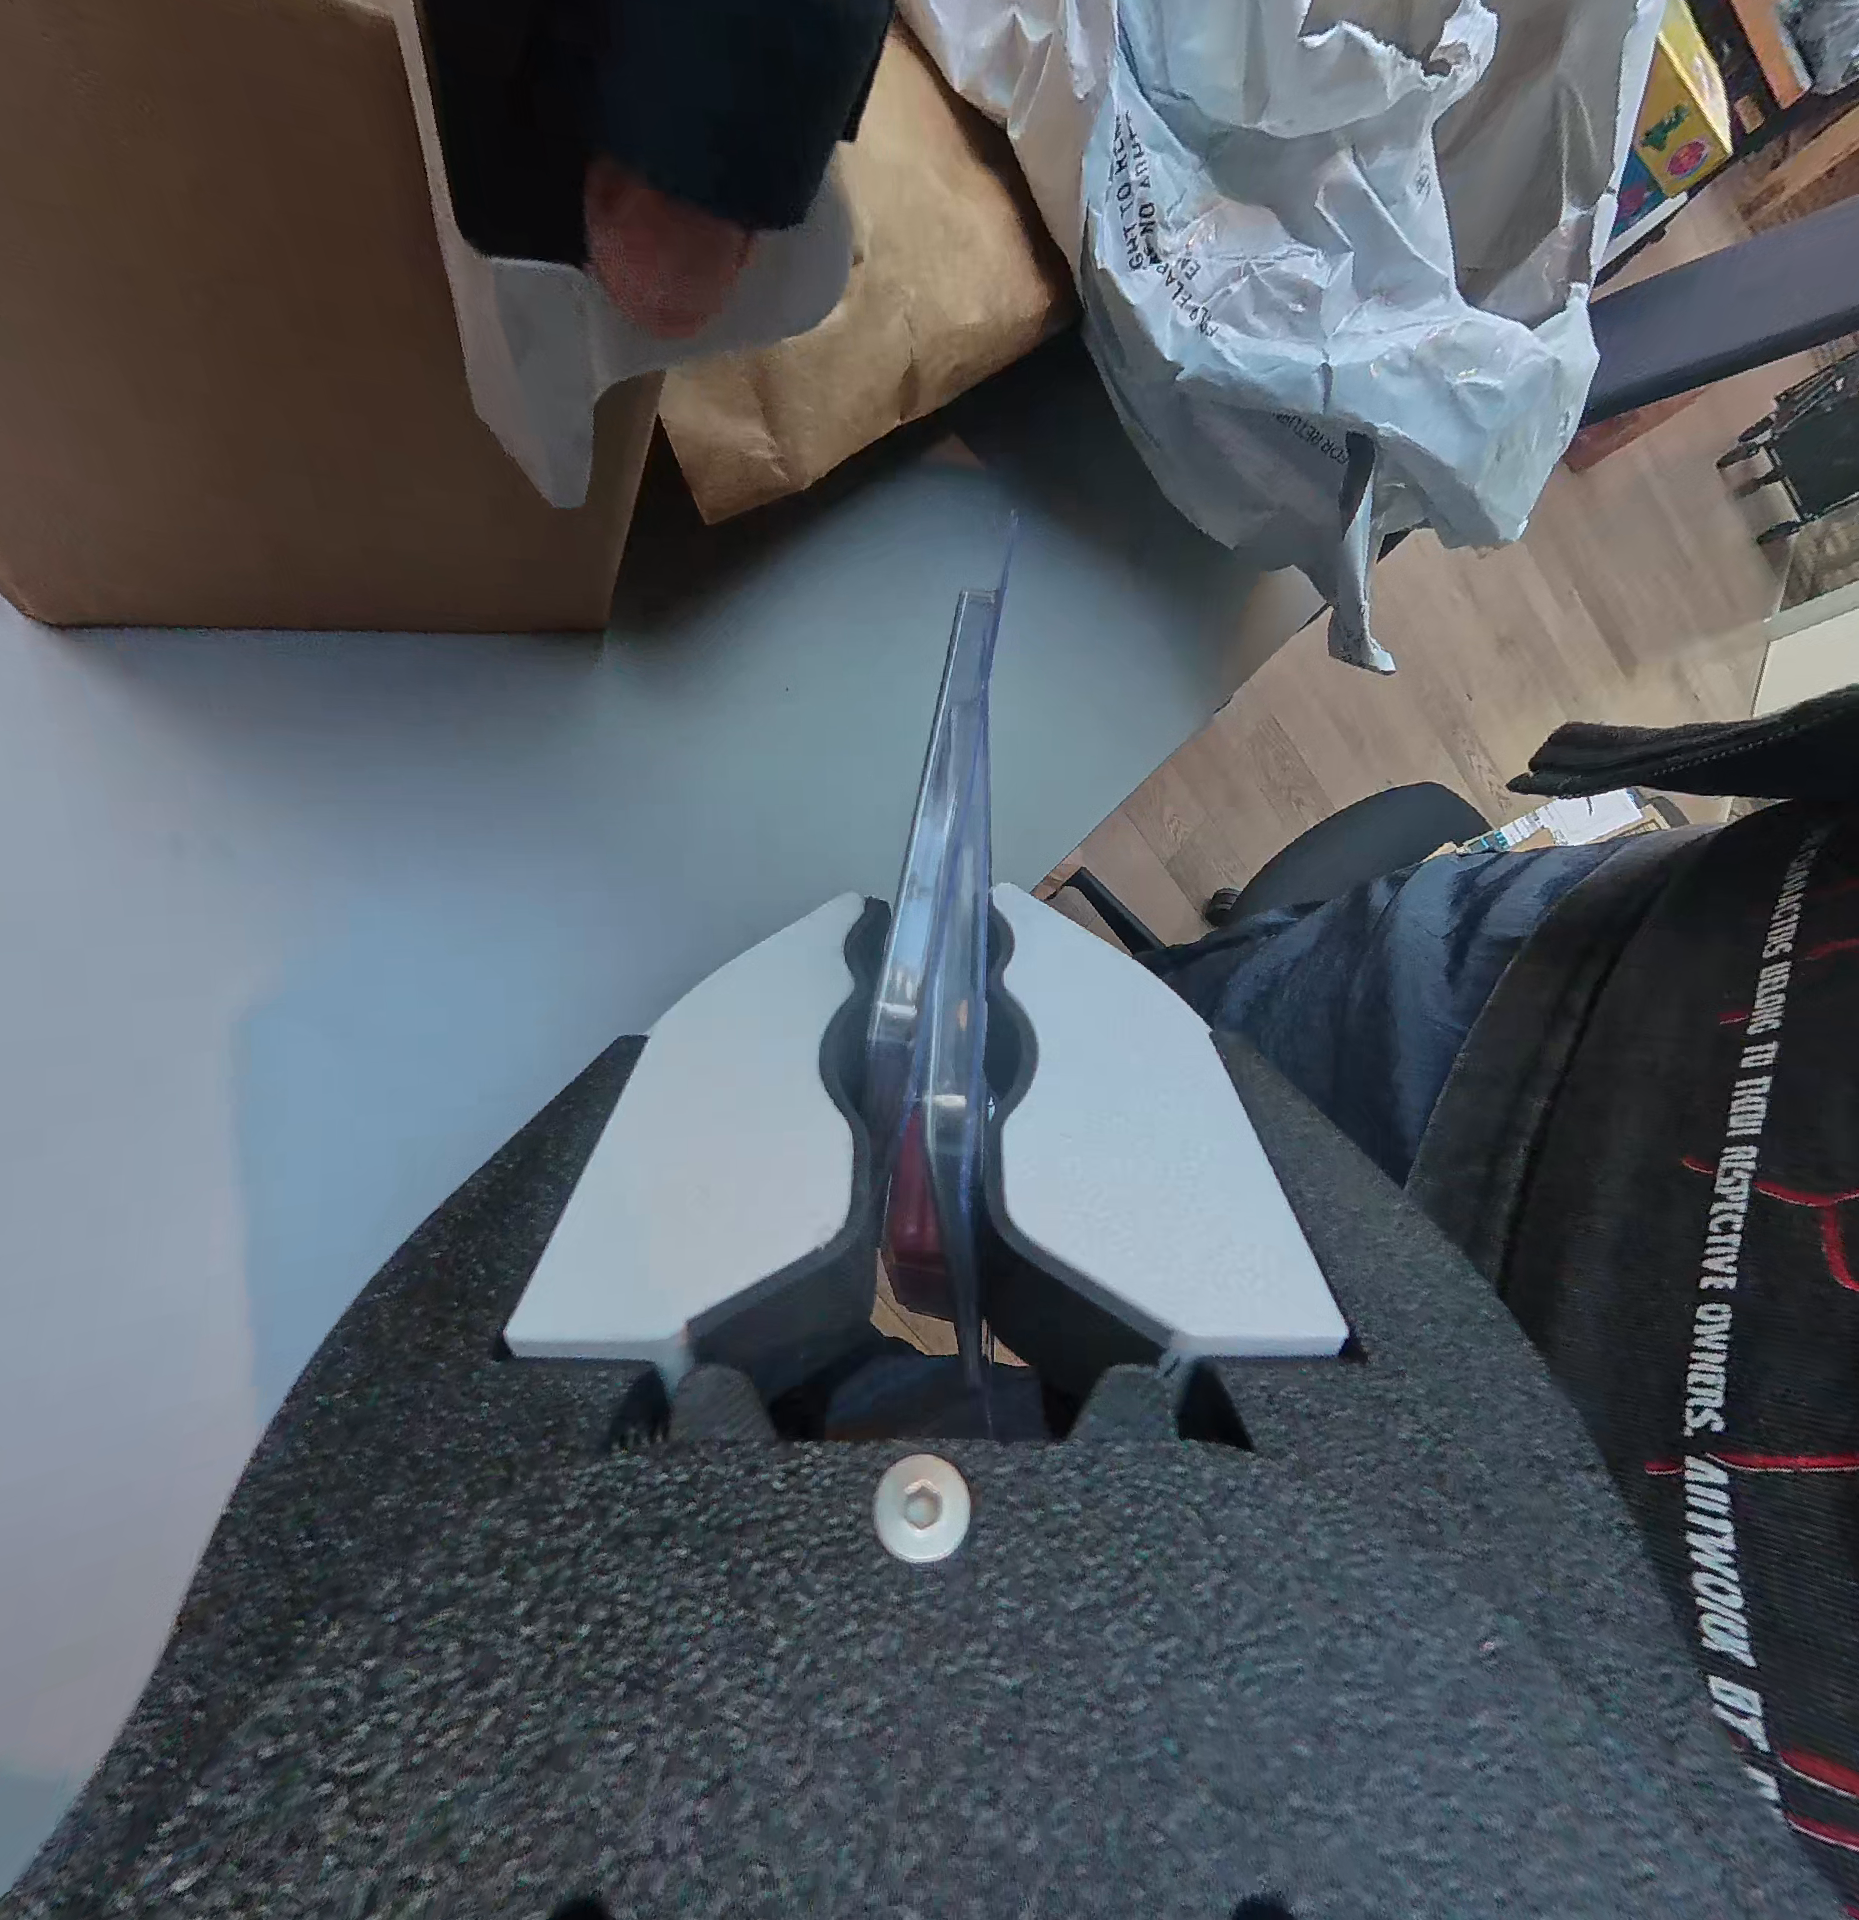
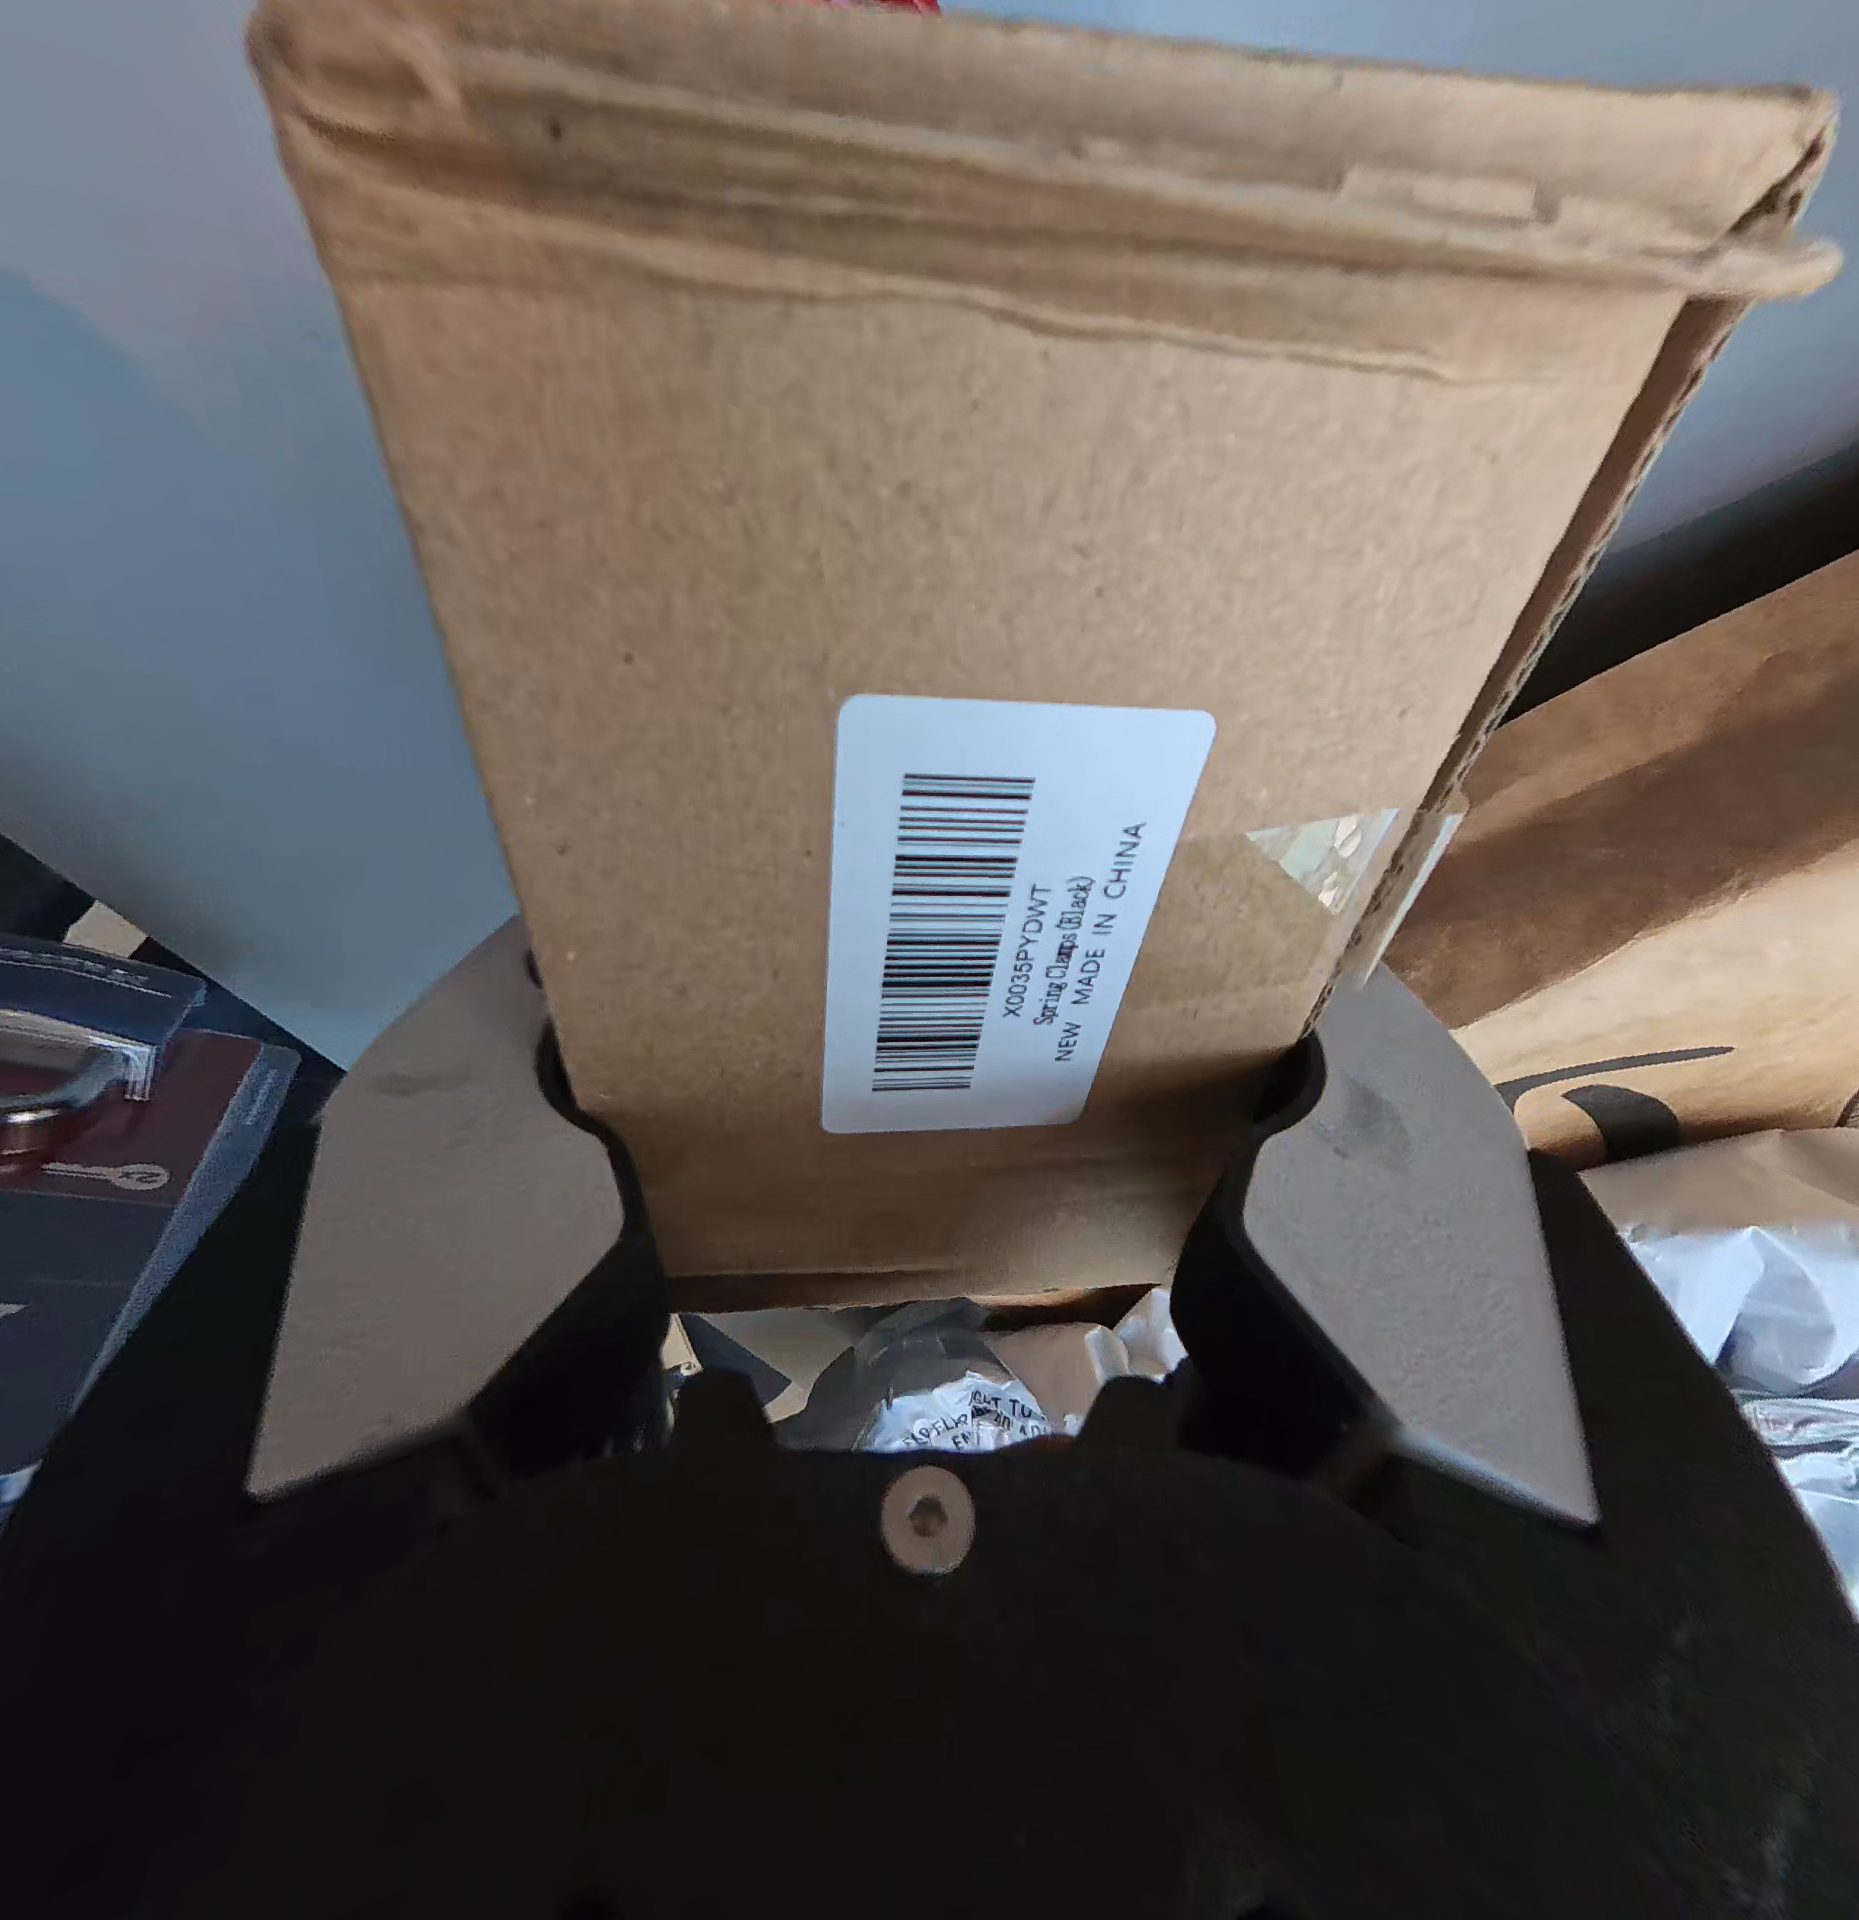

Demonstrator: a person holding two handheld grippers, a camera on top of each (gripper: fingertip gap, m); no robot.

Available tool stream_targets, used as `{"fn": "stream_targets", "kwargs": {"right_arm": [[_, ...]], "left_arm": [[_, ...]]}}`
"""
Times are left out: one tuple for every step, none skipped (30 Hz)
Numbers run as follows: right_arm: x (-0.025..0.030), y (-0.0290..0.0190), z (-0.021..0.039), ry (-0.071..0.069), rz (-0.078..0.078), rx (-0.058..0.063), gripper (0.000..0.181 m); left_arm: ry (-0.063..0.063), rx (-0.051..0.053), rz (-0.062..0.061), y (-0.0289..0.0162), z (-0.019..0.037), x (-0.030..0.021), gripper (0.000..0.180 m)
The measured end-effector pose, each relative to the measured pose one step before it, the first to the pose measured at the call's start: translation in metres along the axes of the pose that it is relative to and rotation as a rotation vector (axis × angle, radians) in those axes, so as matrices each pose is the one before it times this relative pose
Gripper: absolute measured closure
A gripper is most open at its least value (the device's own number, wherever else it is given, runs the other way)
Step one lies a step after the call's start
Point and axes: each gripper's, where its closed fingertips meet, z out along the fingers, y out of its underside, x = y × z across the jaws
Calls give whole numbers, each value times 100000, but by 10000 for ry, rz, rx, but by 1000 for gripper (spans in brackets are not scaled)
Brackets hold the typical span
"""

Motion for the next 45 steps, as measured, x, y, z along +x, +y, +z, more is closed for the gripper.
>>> {"fn": "stream_targets", "kwargs": {"right_arm": [[-1, 58, -14, 11, -5, -21, 56], [-60, 71, -16, -20, 24, -15, 57], [-103, 63, -32, -56, 67, 9, 58], [-128, 33, -39, -89, 110, 58, 58], [-163, 24, -52, -135, 154, 87, 58], [-187, 14, -84, -168, 208, 108, 58], [-158, -1, -127, -163, 229, 132, 57], [-123, -27, -222, -123, 206, 149, 57], [-127, -35, -293, -115, 203, 155, 59], [-160, -54, -358, -150, 218, 168, 57], [-164, -32, -378, -147, 202, 161, 57], [-127, 2, -390, -100, 169, 150, 59], [-110, 63, -374, -78, 163, 122, 59], [-90, 108, -328, -39, 142, 107, 59], [-67, 165, -263, -11, 119, 91, 59], [-80, 183, -207, -6, 115, 89, 57], [-93, 187, -160, -6, 110, 89, 59], [-109, 239, -105, -6, 95, 58, 59], [-133, 247, -48, -4, 72, 41, 59], [-152, 208, -44, -7, 60, 60, 59], [-202, 180, -62, -29, 93, 80, 59], [-248, 168, -73, -49, 120, 81, 59], [-253, 159, -44, -32, 96, 78, 59], [-256, 165, -13, -13, 72, 65, 59], [-250, 170, 61, 7, 52, 55, 59], [-228, 201, 120, 41, 15, 43, 59], [-181, 210, 193, 82, -10, 34, 59], [-167, 183, 222, 75, -17, 52, 59], [-211, 171, 223, 15, 3, 55, 59], [-276, 172, 238, -55, 50, 49, 59], [-284, 218, 259, -87, 86, 27, 59], [-283, 241, 251, -80, 78, 16, 59], [-271, 195, 238, -75, 78, 55, 59], [-242, 207, 224, -54, 69, 49, 58], [-185, 261, 224, -10, 22, 23, 59], [-77, 346, 215, 60, -39, -30, 59], [1, 292, 164, 112, -98, 32, 59], [-50, 190, 85, 28, -26, 95, 59], [-35, 107, -11, -30, 45, 113, 59], [5, 109, -55, -41, 84, 75, 59], [10, 70, -68, -55, 98, 83, 60], [25, 60, -92, -54, 87, 76, 60], [57, 58, -105, -26, 63, 74, 60], [64, 52, -115, 7, 31, 70, 60], [32, 88, -132, 2, 11, 46, 60]], "left_arm": [[-1, 9, 16, 8, -114, -13, 163], [0, 19, 19, -11, -119, -16, 163], [9, 28, 10, -45, -125, 0, 163], [17, 38, 2, -66, -142, -3, 163], [17, 43, -6, -53, -132, -4, 163], [14, 42, -20, -46, -139, -18, 163], [20, 30, -19, -18, -112, -13, 163], [25, 2, -4, 24, -114, -5, 163], [22, -24, 16, 51, -104, -19, 163], [19, -33, 36, 58, -104, -16, 163], [22, -27, 33, 43, -112, -13, 163], [29, -16, 18, 6, -117, -20, 163], [37, -8, 8, -13, -95, -14, 163], [44, 0, 7, -37, -90, -3, 163], [48, 9, 10, -48, -84, 1, 163], [55, 7, 7, -54, -57, 16, 162], [56, 3, -7, -44, -49, 6, 162], [59, -1, -6, -25, -29, 15, 162], [63, -13, 4, 5, -25, 27, 162], [62, -29, 11, 27, -7, 36, 162], [61, -44, 30, 57, -15, 57, 162], [58, -54, 48, 72, -13, 71, 162], [50, -56, 49, 96, -19, 63, 162], [48, -48, 41, 93, -41, 64, 162], [47, -40, 20, 117, -41, 56, 162], [47, -35, 1, 111, -51, 55, 162], [42, -32, -1, 120, -61, 34, 162], [36, -33, 7, 129, -66, 24, 162], [23, -51, 26, 126, -84, 13, 162], [1, -52, 44, 121, -70, 0, 162], [-3, -30, 53, 112, -85, 15, 162], [10, -22, 56, 116, -75, 54, 162], [19, -21, 57, 121, -61, 68, 162], [13, -15, 46, 126, -41, 84, 162], [13, -7, 24, 127, -27, 65, 162], [22, -2, 0, 134, -19, 77, 162], [18, 1, -29, 128, -6, 41, 162], [16, 4, -16, 116, -9, 34, 162], [8, 4, -4, 108, 2, 18, 162], [0, 0, -13, 106, 0, -15, 162], [-1, 4, -19, 79, 0, -23, 162], [-1, 5, -20, 76, 4, -39, 162], [-11, 2, -27, 59, -2, -58, 162], [-19, 9, -23, 28, -10, -74, 162], [-13, 18, -23, -4, -10, -61, 162]]}}
